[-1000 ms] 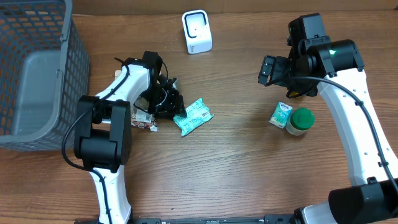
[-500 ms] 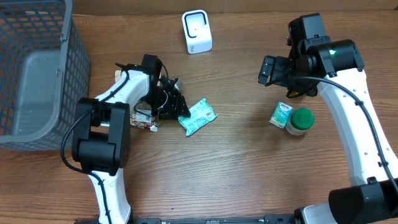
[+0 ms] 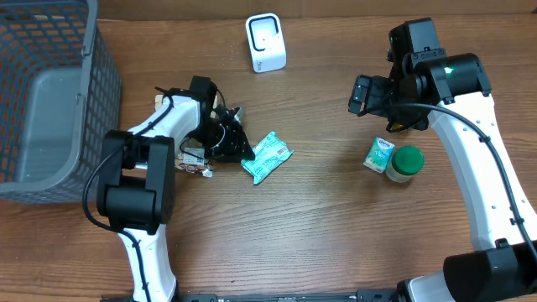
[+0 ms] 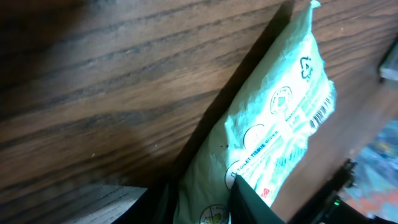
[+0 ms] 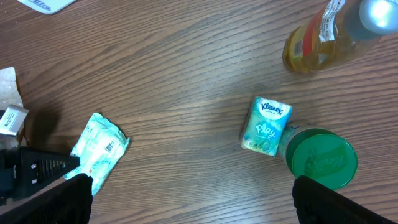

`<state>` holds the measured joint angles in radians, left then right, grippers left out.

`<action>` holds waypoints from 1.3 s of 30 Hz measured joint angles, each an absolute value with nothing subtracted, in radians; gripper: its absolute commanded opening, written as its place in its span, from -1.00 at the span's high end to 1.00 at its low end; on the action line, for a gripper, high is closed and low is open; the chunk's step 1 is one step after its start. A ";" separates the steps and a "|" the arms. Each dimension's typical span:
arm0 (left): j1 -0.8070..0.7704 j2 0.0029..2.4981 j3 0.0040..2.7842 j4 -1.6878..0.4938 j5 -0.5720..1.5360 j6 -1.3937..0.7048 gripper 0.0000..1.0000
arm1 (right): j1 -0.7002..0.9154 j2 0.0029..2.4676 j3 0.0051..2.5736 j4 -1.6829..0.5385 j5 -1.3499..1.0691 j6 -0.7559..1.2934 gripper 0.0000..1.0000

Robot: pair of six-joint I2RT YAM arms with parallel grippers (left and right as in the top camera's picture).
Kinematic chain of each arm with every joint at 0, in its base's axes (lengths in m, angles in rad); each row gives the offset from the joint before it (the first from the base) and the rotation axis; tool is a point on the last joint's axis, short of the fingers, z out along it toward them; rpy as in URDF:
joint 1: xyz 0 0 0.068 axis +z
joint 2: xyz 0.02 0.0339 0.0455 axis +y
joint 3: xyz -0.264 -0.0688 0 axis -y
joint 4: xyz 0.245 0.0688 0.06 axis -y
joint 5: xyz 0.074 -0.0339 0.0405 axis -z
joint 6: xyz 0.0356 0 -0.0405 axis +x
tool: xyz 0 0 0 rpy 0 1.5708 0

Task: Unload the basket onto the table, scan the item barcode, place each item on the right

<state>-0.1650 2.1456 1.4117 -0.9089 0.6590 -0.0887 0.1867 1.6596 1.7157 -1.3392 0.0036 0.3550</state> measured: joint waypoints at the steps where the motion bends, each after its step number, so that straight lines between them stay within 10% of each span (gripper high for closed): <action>1: -0.160 2.148 1.412 -0.918 0.671 -0.083 0.26 | 0.187 1.660 1.716 -1.339 0.004 0.355 -1.00; 27: -0.149 2.151 1.388 -0.957 0.752 -0.057 -0.08 | 0.187 1.660 1.716 -1.339 0.004 0.355 -1.00; 35: -0.206 2.151 1.382 -0.916 0.708 -0.104 0.87 | 0.187 1.660 1.716 -1.339 0.004 0.355 -1.00; 39: -0.216 2.149 1.385 -0.920 0.695 -0.118 0.92 | 0.187 1.660 1.716 -1.339 0.004 0.355 -1.00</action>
<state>-0.2157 2.1494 1.3853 -0.9195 0.6952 -0.1181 0.1867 1.6596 1.7157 -1.3388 0.0036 0.3553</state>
